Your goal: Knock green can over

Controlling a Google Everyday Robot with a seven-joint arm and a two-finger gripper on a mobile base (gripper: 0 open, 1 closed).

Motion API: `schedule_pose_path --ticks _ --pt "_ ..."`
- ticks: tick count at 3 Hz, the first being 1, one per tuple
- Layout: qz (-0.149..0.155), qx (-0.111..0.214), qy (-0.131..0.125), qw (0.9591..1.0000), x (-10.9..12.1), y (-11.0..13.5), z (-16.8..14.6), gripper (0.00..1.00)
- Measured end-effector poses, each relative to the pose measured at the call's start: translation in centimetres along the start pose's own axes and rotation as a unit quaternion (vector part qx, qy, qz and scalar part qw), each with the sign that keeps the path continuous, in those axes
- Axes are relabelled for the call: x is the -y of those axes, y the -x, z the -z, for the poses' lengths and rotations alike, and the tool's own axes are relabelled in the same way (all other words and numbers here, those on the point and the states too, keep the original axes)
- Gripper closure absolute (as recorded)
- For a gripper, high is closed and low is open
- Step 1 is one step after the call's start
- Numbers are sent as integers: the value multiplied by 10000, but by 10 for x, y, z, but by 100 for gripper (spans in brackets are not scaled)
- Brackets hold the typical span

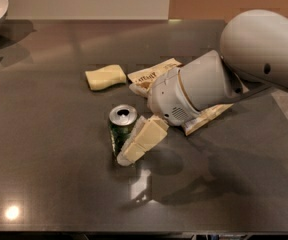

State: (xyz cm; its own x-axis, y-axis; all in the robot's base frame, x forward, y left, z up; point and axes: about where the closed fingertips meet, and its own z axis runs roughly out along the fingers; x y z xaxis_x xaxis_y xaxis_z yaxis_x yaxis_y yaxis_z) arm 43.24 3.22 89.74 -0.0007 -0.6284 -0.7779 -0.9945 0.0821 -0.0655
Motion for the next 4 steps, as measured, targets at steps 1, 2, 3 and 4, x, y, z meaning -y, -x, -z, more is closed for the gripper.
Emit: schedule_pose_path --ticks 1,2,3,4 --pt "-54 147 37 9999 1 -2 -6 0" --pt "-90 298 108 9995 2 -1 -8 17" --pt "-121 387 172 9990 0 1 -8 41" --pt "-123 309 195 9993 -3 4 -4 64"
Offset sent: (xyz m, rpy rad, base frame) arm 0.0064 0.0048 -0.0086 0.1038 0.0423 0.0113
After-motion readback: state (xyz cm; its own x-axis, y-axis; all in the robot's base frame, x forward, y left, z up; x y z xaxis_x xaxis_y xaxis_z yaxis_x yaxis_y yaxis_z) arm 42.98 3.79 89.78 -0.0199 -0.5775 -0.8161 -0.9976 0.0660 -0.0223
